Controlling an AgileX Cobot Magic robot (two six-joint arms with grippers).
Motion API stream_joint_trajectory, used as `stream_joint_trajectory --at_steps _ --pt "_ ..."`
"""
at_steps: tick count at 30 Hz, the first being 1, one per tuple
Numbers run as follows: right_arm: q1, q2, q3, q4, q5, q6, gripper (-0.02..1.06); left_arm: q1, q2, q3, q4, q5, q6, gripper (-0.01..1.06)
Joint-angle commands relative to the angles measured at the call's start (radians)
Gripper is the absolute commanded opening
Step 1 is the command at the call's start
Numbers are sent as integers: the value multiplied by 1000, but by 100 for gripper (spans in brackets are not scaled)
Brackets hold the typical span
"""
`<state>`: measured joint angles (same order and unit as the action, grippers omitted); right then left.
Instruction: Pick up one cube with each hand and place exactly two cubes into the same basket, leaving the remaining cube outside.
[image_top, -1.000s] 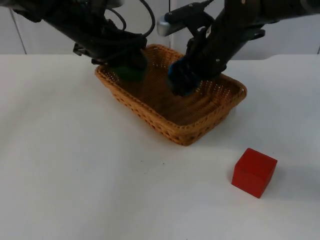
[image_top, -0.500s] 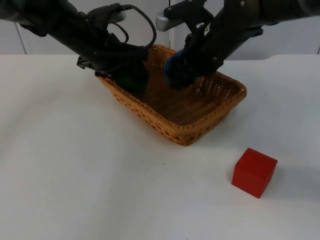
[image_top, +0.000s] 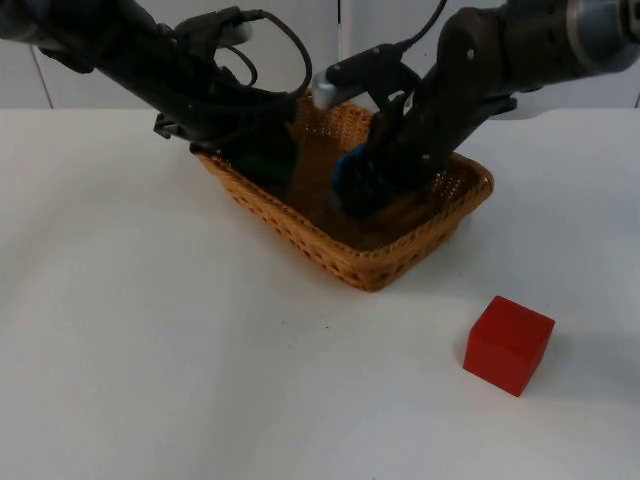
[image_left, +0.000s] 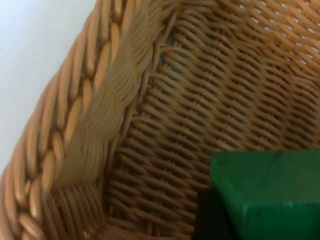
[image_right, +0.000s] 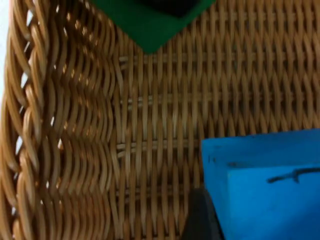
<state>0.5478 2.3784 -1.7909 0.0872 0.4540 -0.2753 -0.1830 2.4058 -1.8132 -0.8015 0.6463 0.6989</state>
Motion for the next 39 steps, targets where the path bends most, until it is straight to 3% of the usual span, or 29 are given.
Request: stream_joint_trajectory --at_steps 1,4,6,7,8,11,12,14,16,27,39 --pt "-5 -3 -5 5 -6 -6 1 -5 -2 -6 -21 15 3 0" --pt "-5 -3 -5 5 -2 -6 10 -5 -2 -6 -27 26 3 1" --pt "-5 -3 -5 5 -2 5 25 -5 -2 -6 -28 31 -1 9" --pt "-5 -3 -5 5 -4 19 37 -5 -3 -6 -31 35 -4 19" --pt "-5 -3 -5 5 -4 19 37 -5 -3 -6 -31 35 -4 19" --pt "-5 -3 -5 5 -9 24 64 -5 -3 -6 -33 45 -4 50" --pt "-5 -3 -5 5 -9 24 64 -5 -3 -6 -33 45 -4 50" --pt "-5 -12 -5 5 -9 24 77 -5 -5 -6 -61 59 -4 78" --pt "-5 -35 -5 5 -4 24 81 -5 -12 -6 -70 61 -4 103" --pt "-5 -206 -5 -18 92 21 81 -1 -161 -6 -42 38 -6 105" --pt "-5 -414 -5 -24 210 21 81 13 -421 -6 54 126 -27 105"
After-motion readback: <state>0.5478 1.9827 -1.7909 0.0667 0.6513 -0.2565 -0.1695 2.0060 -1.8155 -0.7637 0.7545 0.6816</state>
